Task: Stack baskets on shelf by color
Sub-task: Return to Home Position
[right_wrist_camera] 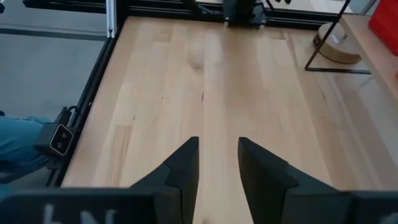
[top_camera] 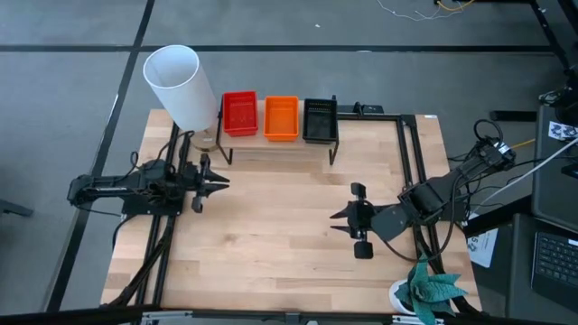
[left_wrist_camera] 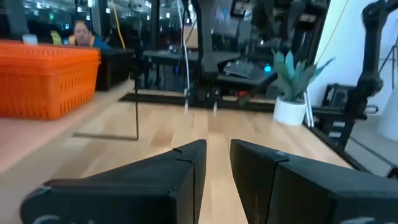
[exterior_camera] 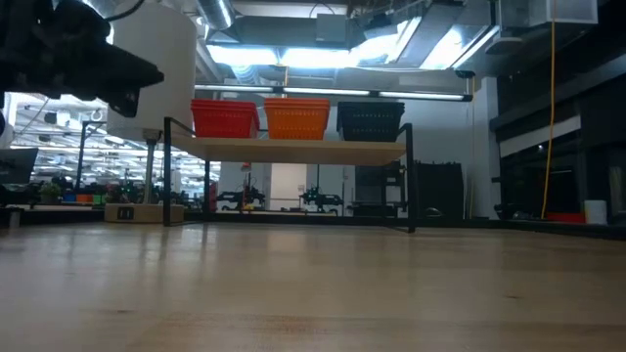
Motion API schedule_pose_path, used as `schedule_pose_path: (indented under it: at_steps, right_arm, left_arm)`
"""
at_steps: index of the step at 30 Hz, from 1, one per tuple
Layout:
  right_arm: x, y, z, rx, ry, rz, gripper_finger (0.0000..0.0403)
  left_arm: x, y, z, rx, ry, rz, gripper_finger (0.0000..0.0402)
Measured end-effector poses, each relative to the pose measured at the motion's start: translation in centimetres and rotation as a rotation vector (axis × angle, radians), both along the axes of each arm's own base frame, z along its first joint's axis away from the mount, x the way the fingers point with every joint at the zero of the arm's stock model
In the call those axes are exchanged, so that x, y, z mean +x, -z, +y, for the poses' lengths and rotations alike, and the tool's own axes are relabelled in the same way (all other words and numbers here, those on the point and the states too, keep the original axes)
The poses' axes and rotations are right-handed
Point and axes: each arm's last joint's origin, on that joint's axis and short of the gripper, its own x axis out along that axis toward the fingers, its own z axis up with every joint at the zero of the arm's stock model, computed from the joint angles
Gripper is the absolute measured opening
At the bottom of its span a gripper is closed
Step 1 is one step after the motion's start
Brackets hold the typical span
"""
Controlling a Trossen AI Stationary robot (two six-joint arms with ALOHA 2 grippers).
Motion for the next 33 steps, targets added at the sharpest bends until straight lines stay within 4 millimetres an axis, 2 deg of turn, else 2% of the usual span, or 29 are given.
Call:
schedule_pose_path:
  at_steps: [7,19,26,33]
  right_arm:
    - [0.0,0.1,-0.1,-0.023,0.025,-0.005,0.0110]
    - [-0.1,0.5,-0.2,-0.046,0.039,0.010,0.0110]
    - [-0.4,3.8,-0.3,-0.001,0.080,0.094,0.0110]
    - [-0.9,7.8,-0.4,0.004,0.029,0.172,0.0110]
  left_arm:
    - [0.1,0.9,0.0,-0.008,-0.007,0.090,0.0066]
    - [0.1,1.0,0.0,-0.009,-0.014,0.099,0.0066]
    - [0.1,1.0,0.0,-0.009,-0.014,0.100,0.0066]
    - [0.1,1.0,0.0,-0.009,-0.013,0.101,0.0066]
